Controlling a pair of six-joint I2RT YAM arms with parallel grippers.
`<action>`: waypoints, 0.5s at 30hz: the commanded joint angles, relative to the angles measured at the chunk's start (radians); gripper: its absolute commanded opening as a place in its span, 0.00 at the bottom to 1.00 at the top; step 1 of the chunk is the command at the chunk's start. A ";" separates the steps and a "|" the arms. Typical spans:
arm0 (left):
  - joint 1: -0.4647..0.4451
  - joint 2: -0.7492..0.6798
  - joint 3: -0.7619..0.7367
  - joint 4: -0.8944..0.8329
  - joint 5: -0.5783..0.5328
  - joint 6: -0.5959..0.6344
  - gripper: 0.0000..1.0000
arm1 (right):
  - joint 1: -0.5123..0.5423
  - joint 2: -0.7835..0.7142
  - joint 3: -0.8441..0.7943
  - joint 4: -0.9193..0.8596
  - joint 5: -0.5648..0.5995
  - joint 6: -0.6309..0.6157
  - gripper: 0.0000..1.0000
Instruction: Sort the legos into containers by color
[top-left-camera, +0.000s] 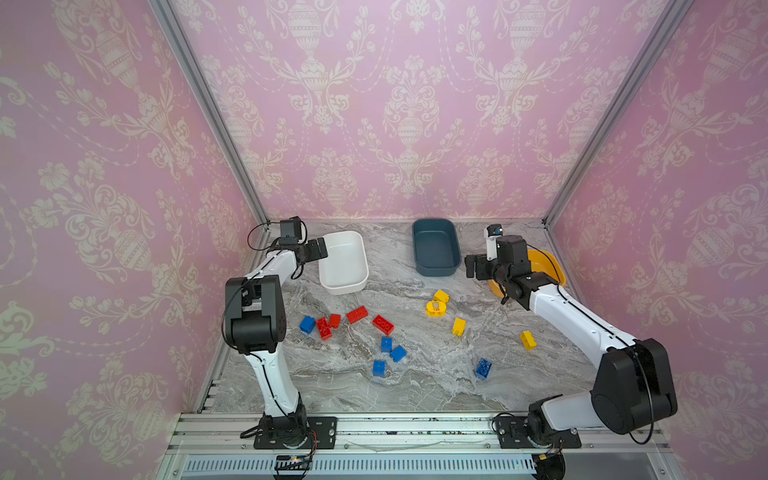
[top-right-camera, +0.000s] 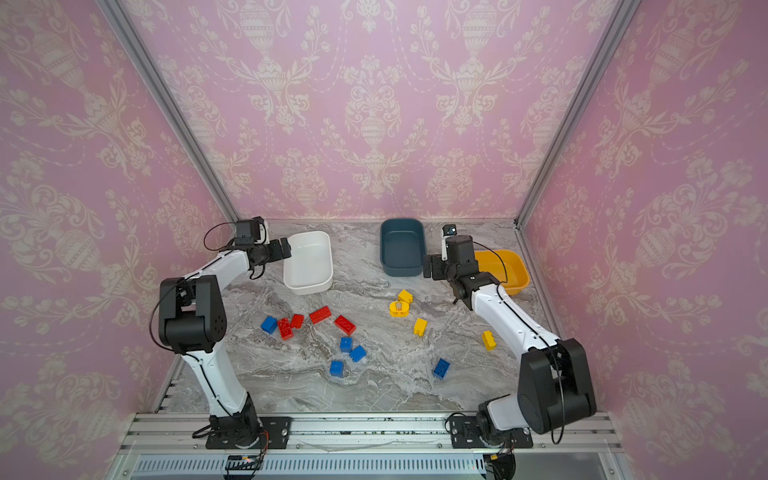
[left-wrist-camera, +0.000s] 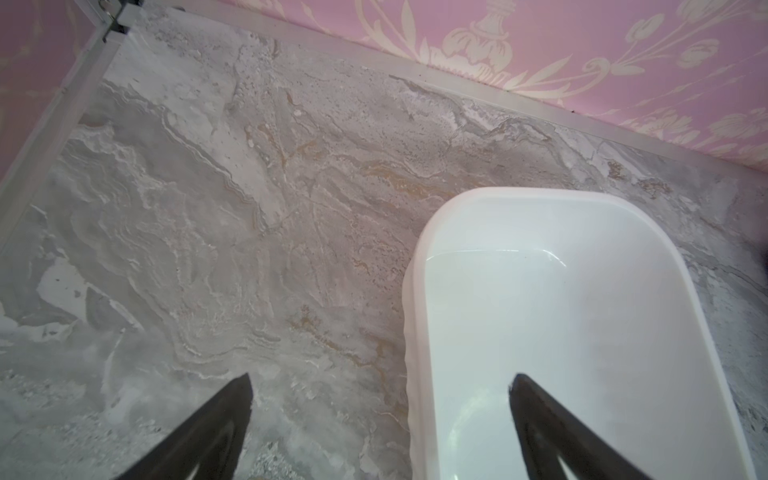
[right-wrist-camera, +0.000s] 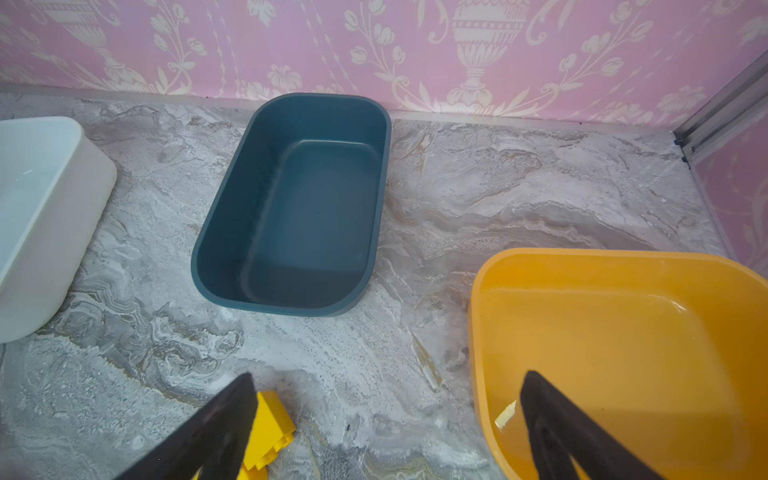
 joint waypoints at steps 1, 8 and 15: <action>-0.008 0.045 0.062 -0.066 0.108 -0.043 0.97 | 0.006 0.052 0.087 -0.085 -0.030 0.023 1.00; -0.039 0.104 0.109 -0.048 0.170 -0.064 0.95 | 0.005 0.265 0.372 -0.296 -0.039 0.040 1.00; -0.085 0.135 0.141 -0.035 0.204 -0.064 0.94 | 0.002 0.412 0.539 -0.399 -0.083 0.069 1.00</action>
